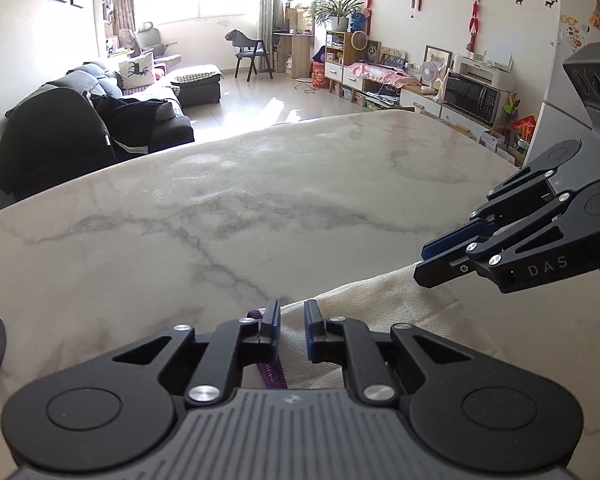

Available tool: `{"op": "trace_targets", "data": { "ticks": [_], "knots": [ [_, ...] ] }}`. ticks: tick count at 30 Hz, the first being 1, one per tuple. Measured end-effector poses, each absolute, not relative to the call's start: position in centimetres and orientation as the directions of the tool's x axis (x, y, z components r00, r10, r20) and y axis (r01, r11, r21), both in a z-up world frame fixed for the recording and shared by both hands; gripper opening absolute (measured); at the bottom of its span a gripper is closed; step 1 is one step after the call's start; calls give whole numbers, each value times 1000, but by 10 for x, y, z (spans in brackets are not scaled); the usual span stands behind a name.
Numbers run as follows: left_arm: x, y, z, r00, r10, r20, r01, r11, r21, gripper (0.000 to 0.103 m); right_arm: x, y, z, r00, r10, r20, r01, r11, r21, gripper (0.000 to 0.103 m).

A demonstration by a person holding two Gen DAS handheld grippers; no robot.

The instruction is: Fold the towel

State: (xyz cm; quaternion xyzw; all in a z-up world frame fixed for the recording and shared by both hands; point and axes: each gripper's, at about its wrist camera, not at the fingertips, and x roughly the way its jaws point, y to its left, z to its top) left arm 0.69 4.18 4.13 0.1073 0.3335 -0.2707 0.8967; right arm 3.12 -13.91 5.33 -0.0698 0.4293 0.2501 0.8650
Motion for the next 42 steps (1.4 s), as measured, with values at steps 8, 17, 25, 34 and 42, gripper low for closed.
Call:
{"op": "trace_targets", "data": {
  "ticks": [8,17,25,34,42],
  "knots": [
    [-23,38,41,543,-458,-703,697,713,74,13,2,-112,54,441,436,-785,-595,796,109,20],
    [-33,50,20,496,-442,-747,730,678,84,13,-11,-98,43,423,416,-805,-640,766,60,20],
    [-32,65,18,510,-443,-738,702,710,59,14,-15,-124,43,448,384,-807,-613,789,36,19],
    [-27,76,25,497,-439,-748,659,752,-4,14,-1,-170,46,431,415,-801,-442,871,213,33],
    [-27,74,25,489,-451,-746,652,758,-31,14,10,-168,34,371,491,-788,-371,857,359,23]
  ]
}}
